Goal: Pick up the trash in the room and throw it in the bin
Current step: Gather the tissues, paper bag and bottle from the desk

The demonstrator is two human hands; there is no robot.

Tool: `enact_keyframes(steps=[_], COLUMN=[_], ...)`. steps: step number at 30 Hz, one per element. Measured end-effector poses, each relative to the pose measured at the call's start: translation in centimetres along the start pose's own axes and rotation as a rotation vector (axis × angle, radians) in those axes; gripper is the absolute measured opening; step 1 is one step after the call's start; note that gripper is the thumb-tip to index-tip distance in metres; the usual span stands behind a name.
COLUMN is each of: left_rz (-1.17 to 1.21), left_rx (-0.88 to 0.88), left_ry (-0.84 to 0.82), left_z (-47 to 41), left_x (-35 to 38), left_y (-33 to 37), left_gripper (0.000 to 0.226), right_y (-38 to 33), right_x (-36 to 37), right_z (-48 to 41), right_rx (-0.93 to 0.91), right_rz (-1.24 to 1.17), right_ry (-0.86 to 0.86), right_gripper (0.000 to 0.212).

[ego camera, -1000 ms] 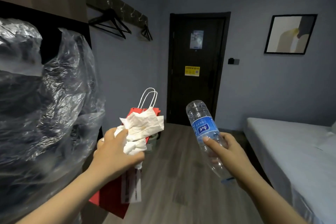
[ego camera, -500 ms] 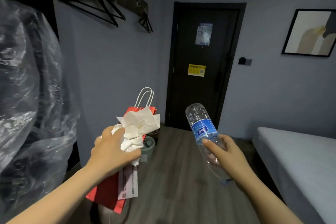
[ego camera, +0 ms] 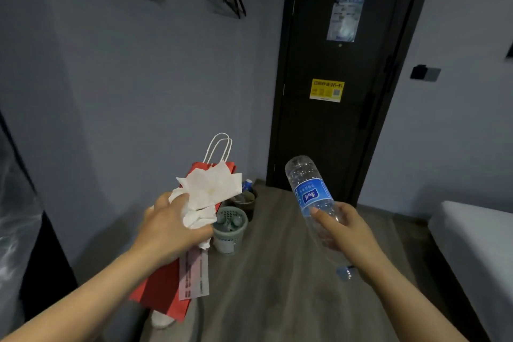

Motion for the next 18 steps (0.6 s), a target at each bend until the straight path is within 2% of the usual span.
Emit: enact_keyframes(steps=[5,9,18], left_rz=[-0.018,-0.005,0.016], left_rx=[-0.019,-0.064,-0.112], left_ry=[0.044,0.031,-0.02], left_z=[-8.9,-14.5,-30.1], left_x=[2.2,5.1,11.7], left_y=[-0.1,-2.2,-11.0], left_gripper=[0.077,0.084,0.076], right_y=[-2.7,-2.8,-3.4], right_x=[0.7,2.5,9.6], right_z=[-10.9,-18.6,-35.6], right_rx=[-0.003,0.038,0.143], right_rz=[0.013,0.051,0.085], right_ry=[-0.046,-0.064,-0.083], right_gripper=[0.037,0.041,0.044])
Point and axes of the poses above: each hand's wrist, its own z-axis away from the middle knuckle, its own x-axis out of the palm, y = z × x, the point moved 5 cm from there along -z, towards the middle knuckle, and after that the axes turned 15 degrees about x, right-handed, at the moved point
